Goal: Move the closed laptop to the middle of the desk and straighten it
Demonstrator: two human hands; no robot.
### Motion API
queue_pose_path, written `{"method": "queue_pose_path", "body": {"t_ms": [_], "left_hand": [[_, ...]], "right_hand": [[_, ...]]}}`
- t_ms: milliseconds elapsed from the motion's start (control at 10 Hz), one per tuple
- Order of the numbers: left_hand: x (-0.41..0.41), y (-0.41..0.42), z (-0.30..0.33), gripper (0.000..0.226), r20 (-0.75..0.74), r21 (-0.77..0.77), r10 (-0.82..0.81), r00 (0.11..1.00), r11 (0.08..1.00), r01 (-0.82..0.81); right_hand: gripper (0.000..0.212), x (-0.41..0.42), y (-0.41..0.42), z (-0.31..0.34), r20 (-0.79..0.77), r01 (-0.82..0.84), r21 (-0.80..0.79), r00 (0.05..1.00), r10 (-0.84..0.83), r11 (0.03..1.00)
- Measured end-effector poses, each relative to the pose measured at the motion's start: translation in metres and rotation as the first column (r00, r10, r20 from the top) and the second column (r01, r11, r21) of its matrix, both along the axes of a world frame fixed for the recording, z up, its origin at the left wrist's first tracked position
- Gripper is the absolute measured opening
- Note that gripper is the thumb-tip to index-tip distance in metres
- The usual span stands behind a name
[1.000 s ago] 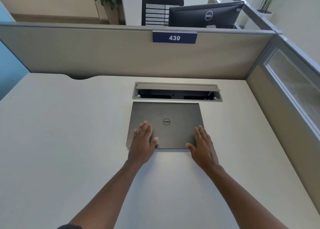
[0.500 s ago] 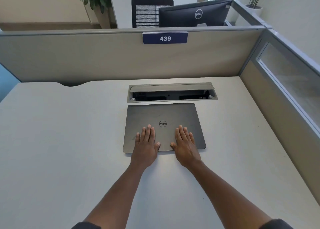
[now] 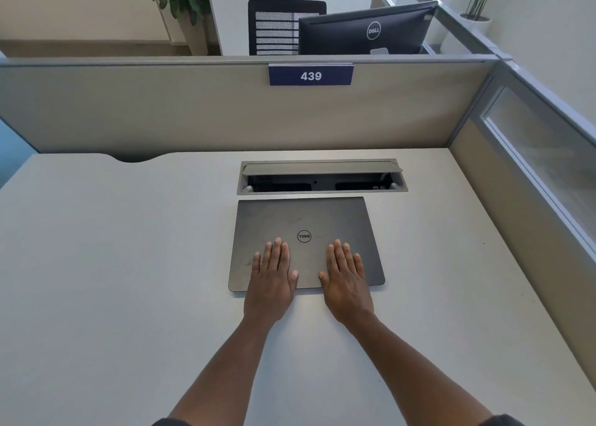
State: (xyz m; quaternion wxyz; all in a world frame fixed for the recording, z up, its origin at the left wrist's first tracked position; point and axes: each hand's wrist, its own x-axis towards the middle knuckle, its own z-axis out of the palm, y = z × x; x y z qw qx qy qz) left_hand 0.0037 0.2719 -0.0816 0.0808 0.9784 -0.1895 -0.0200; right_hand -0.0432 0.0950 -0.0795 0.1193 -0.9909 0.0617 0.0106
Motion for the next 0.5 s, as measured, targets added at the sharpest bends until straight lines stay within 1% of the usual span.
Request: {"method": "queue_pose_path", "body": {"t_ms": [200,300,400,500], "left_hand": [[0.001,0.000,0.004,0.065,-0.047,0.036,-0.002,0.999,0.999,0.004],[0.002,0.000,0.015,0.067,-0.059,0.018,-0.015,0.998,1.000,0.016],[0.006,-0.001,0.032,0.068,-0.060,-0.004,-0.037,0.997,0.999,0.037],[0.018,-0.009,0.071,0.069,-0.006,-0.058,-0.025,1.000,0.998,0.024]], "right_hand": [[0.064,0.002,0.001,0.003,-0.028,-0.002,0.009,1.000,0.002,1.000],[0.070,0.002,0.003,0.010,-0.031,0.080,0.092,0.997,-0.077,0.993],[0.073,0.008,0.006,0.022,-0.007,0.111,0.128,0.994,-0.111,0.985],[0.073,0.028,0.014,0.057,0.116,0.084,0.138,0.988,-0.100,0.987]]}}
